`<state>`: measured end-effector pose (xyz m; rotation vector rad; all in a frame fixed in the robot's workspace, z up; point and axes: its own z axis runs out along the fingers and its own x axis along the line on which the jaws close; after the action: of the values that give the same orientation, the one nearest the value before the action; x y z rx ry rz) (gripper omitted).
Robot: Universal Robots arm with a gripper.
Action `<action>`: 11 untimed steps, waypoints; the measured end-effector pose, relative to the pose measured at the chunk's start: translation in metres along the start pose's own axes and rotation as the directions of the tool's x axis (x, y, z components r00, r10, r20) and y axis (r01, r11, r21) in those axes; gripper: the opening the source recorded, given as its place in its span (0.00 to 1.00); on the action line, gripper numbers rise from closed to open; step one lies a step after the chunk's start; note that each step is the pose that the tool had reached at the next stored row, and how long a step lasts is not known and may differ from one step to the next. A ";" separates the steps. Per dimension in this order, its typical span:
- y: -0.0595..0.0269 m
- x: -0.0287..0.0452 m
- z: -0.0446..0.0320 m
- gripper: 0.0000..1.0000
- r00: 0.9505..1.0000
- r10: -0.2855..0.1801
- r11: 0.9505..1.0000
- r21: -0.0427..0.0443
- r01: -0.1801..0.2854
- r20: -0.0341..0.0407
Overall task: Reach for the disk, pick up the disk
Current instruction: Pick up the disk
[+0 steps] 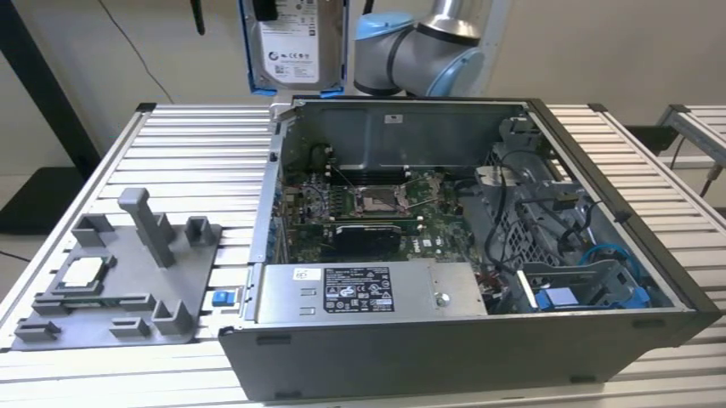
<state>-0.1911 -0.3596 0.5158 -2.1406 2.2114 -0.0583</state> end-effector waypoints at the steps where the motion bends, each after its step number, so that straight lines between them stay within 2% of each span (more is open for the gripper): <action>1: -0.0026 -0.0001 0.0002 0.00 1.000 0.000 1.000 0.000 0.000 0.000; 11: -0.0306 -0.0010 0.0022 0.00 1.000 0.000 1.000 -0.001 0.000 0.000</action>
<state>-0.1604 -0.3596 0.5158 -2.1409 2.2117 -0.0577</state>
